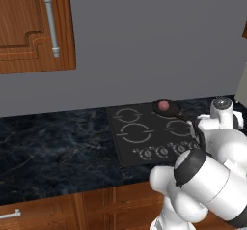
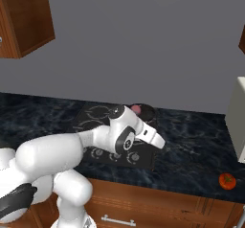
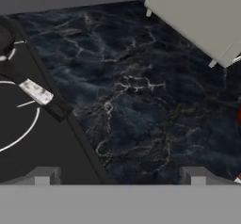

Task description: Place the pan on the rear right burner on the stove. Then place the tomato and the onion in the pan and turn on the rear right burner.

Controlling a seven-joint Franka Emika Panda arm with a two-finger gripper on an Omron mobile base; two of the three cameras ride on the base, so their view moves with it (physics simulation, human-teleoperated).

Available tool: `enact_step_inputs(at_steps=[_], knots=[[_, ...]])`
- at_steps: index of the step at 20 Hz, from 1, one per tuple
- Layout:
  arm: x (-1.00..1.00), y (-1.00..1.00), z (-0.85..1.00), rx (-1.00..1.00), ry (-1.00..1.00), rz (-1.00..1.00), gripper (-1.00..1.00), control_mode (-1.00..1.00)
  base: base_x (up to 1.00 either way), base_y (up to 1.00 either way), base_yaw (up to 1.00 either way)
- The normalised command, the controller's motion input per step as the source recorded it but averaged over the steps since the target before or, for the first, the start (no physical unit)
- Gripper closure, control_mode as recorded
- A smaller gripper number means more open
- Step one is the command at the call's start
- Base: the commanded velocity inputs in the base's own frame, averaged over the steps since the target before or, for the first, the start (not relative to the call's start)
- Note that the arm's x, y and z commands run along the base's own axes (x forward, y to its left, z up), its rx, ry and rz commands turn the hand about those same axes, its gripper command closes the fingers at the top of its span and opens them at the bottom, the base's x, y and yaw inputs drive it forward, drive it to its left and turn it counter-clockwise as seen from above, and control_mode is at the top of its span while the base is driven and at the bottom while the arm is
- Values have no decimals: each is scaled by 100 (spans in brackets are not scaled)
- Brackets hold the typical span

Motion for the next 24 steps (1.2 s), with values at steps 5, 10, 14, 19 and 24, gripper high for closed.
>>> enact_step_inputs(at_steps=[5,10,14,19,24], knots=[[-20,-30,42,1,19,0,-100,-100,0,0,0],[0,-26,10,0,28,0,-100,-100,0,0,0],[-6,-28,4,4,30,0,-100,-100,0,0,0],[-11,-43,0,5,12,0,-100,-100,0,0,0],[-21,-58,0,16,0,0,-100,-100,0,0,0]])
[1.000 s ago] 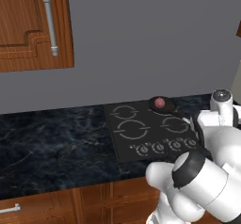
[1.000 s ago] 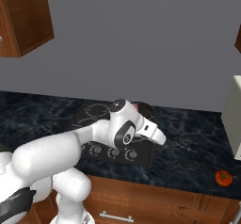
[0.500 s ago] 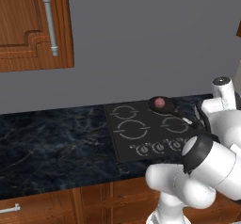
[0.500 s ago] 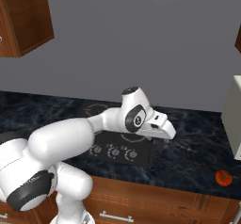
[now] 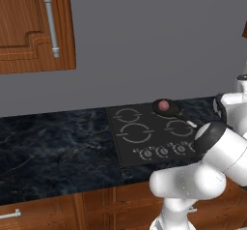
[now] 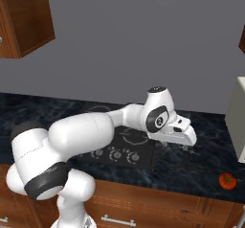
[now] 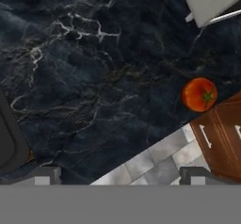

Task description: Place the pan on the rear right burner on the stove. Then place the tomato and the onion in the pan and turn on the rear right burner.

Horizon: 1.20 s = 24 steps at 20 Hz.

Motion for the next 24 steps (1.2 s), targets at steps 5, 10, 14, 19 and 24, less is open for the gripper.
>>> enact_step_inputs(at_steps=[5,10,14,19,24], knots=[[-38,-19,2,16,-10,0,-100,-100,0,0,0],[-55,0,6,5,-14,2,-100,-100,0,0,0],[-51,1,0,0,-18,4,-100,-100,0,0,0],[-2,0,0,-2,-5,0,-100,-100,0,0,0],[0,0,0,-5,0,0,-100,-100,0,0,0]])
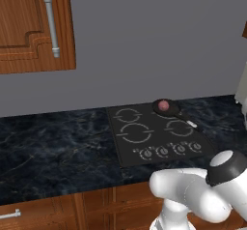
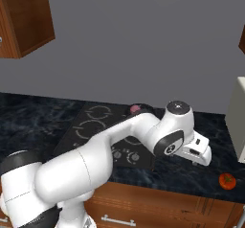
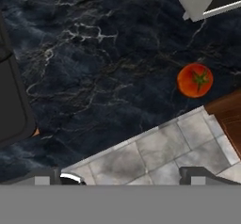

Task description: Place the pan on the rear right burner on the stove. Then place the tomato and the onion in the pan and turn on the rear right burner.

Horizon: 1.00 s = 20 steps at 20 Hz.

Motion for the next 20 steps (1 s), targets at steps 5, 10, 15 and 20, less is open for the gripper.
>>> enact_step_inputs(at_steps=[5,10,15,20], knots=[[0,-16,0,-1,0,0,-100,-100,0,0,0],[1,-31,0,0,0,0,-100,-100,0,0,0],[8,-37,0,0,7,0,-100,-100,0,0,0],[15,-31,0,0,3,0,-100,-100,0,0,0]])
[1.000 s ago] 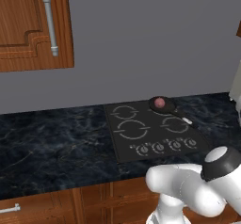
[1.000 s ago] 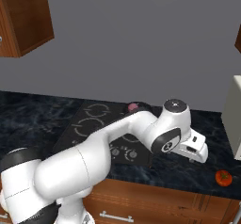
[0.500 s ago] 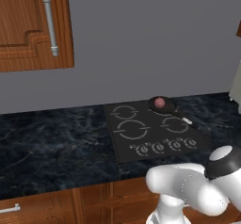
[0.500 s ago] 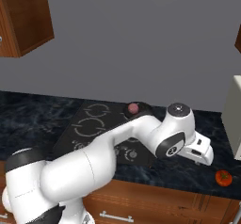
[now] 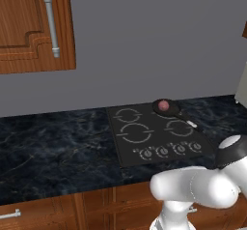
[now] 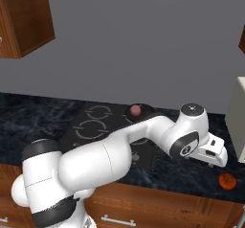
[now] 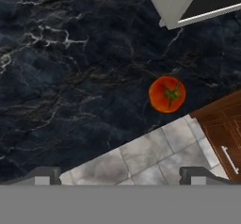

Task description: Place the pan on the rear right burner on the stove. Then place the tomato and the onion in the pan and turn on the rear right burner.

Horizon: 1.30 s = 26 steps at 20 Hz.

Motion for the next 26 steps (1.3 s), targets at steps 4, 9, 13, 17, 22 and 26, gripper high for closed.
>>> enact_step_inputs(at_steps=[4,9,13,17,22,26], knots=[[0,-37,0,0,0,0,-100,-100,0,0,0],[0,-44,0,0,0,0,-100,-100,0,0,0],[0,-29,0,0,0,1,-100,-100,0,0,0],[9,-13,-4,0,0,4,-100,-100,0,0,0],[21,-1,-9,0,-4,5,-100,-100,0,0,0],[12,0,-2,0,-1,3,-100,-100,0,0,0]])
